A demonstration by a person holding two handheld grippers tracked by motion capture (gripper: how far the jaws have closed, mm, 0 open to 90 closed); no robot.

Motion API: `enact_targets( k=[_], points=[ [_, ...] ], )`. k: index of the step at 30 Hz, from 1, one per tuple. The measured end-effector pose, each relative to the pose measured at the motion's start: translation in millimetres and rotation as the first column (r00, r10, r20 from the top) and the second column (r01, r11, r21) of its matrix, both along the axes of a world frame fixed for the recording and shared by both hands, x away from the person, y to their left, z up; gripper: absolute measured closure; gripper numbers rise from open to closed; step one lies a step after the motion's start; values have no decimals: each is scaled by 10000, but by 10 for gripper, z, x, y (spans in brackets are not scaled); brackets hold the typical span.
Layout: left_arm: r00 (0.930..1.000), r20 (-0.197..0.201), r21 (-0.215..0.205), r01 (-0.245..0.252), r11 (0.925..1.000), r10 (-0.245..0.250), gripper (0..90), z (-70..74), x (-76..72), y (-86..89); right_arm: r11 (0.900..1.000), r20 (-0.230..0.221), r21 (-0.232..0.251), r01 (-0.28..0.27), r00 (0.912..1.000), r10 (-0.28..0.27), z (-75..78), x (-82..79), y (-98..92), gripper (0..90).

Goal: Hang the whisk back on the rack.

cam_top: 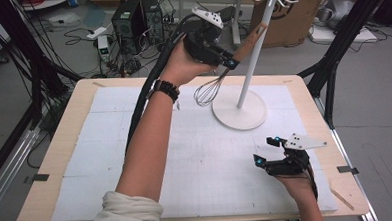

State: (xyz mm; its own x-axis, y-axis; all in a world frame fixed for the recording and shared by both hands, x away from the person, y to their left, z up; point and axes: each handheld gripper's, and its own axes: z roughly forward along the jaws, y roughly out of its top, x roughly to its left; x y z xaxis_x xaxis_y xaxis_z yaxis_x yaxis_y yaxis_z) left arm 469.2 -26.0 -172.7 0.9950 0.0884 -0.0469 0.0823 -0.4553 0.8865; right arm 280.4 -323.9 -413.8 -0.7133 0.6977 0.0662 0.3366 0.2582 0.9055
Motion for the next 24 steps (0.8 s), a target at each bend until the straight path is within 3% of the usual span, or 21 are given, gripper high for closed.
enact_targets(
  k=[15, 20, 24],
  points=[
    [9977, 124, -149, -660, 9977, 662, 715, 276, 179, -107, 9997, 75, 260, 0, 10000, -2, 16, -11, -31, 156],
    [9956, 4, -194, -936, 9954, 936, 715, 252, 258, -79, 9995, 116, 300, -27, 9999, 23, 18, -12, -34, 156],
    [9966, -11, -305, -826, 9961, 826, 716, 236, 275, -109, 9994, 137, 339, -2, 9999, -3, 19, -7, -46, 156]
  ],
)
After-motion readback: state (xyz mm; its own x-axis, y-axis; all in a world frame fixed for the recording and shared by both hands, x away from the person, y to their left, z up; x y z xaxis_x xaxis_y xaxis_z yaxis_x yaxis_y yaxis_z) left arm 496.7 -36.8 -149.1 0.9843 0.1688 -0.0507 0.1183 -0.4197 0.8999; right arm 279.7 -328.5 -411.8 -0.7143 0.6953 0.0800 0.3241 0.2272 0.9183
